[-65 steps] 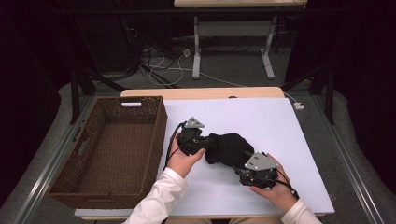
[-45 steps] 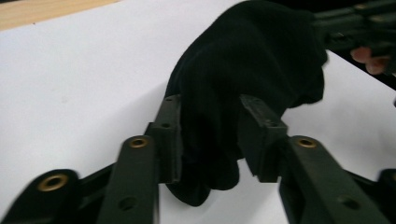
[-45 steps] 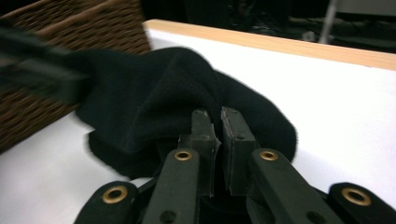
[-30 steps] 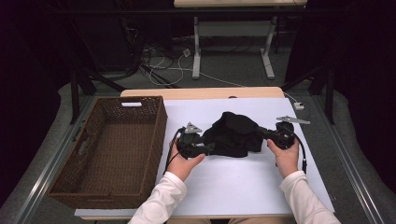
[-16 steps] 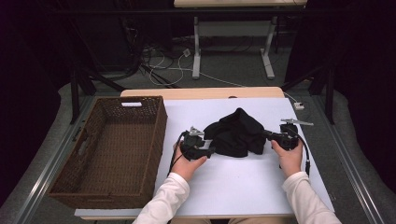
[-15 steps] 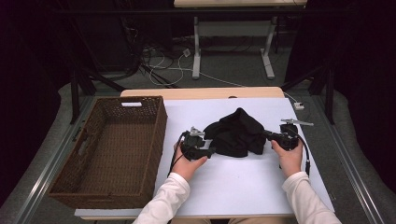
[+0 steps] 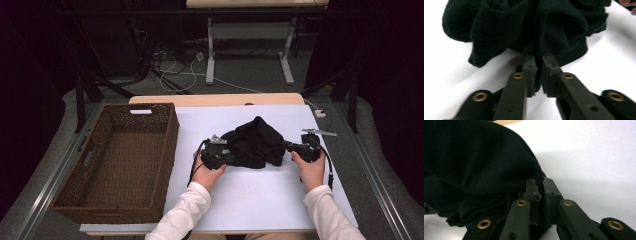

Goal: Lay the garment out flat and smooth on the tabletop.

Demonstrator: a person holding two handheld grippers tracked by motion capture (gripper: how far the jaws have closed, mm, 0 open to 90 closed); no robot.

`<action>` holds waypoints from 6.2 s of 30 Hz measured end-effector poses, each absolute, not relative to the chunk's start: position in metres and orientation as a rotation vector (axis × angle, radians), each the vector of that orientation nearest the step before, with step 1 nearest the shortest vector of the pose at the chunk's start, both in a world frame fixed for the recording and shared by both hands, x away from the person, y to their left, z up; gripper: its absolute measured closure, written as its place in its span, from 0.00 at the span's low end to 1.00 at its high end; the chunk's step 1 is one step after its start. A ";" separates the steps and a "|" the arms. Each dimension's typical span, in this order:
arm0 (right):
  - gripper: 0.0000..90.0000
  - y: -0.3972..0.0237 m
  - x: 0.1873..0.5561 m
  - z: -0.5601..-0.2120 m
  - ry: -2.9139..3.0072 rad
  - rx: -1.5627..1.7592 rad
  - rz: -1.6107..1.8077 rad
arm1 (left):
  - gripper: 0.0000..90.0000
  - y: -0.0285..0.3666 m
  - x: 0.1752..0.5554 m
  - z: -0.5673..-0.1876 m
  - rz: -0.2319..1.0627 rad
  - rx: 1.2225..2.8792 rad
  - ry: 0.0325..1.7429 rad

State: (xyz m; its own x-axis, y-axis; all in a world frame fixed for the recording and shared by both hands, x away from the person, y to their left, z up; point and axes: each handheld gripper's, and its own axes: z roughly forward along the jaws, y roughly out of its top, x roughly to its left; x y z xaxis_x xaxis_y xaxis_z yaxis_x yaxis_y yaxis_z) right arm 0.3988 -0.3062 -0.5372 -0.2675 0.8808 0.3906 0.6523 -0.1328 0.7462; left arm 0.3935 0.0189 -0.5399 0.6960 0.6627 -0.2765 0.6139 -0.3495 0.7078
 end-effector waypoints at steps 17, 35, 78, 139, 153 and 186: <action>0.96 -0.336 0.388 -0.506 1.718 1.715 1.489 | 0.96 0.073 0.368 -0.465 0.296 1.913 1.005; 0.96 -0.362 0.364 -0.526 1.848 1.810 1.258 | 0.96 0.077 0.339 -0.472 0.218 1.993 1.006; 0.52 -0.231 0.336 -0.497 2.076 1.257 1.230 | 0.89 0.067 0.311 -0.536 -0.026 2.145 0.943; 0.92 -0.387 0.301 -0.520 1.870 1.674 1.002 | 0.69 0.093 0.306 -0.497 0.085 2.079 0.923; 0.64 -0.370 0.289 -0.501 1.749 1.519 1.134 | 0.56 0.081 0.326 -0.520 0.174 2.103 0.948; 0.31 -0.335 0.303 -0.515 1.891 1.345 1.145 | 0.80 0.016 0.369 -0.555 0.170 2.219 0.905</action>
